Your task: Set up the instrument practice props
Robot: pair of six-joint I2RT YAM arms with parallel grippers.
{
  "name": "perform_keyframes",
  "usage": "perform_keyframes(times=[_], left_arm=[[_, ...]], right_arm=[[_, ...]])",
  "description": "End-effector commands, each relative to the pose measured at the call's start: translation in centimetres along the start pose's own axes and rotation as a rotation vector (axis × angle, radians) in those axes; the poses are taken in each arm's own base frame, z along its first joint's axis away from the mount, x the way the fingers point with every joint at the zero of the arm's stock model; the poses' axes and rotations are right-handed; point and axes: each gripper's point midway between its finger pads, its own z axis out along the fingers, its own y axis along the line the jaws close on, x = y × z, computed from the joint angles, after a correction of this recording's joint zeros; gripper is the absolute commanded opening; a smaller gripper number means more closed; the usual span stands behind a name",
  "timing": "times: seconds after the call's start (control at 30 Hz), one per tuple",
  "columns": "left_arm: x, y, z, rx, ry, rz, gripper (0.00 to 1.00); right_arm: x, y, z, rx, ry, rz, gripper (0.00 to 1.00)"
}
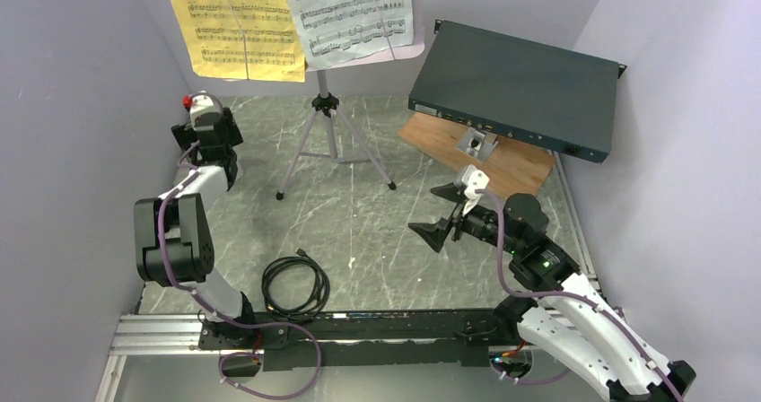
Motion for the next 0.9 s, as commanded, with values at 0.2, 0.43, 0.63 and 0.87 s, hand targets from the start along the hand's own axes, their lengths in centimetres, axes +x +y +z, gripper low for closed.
perform_keyframes(times=[0.2,0.43,0.63,0.87], left_arm=[[-6.9,4.2,-7.0,-0.198,0.155,-0.252,0.99],[-9.3,2.4,-13.8,0.020,0.273,-0.339,1.00],[-16.1,-2.4,-21.6,0.523,0.119,-0.345,0.99],[-24.1,-5.3,-34.1,1.070,-0.189,-0.257,1.00]], right_arm=[[-8.5,-6.6,-4.9,0.482,-0.123,0.127,1.00],[-13.5,-8.2,-10.4,0.692,-0.149,0.183,1.00],[-19.0,-9.0,-17.8,0.890,-0.326,0.191,1.00],[-24.2,-8.2,-23.9,0.972,-0.473,0.151,1.00]])
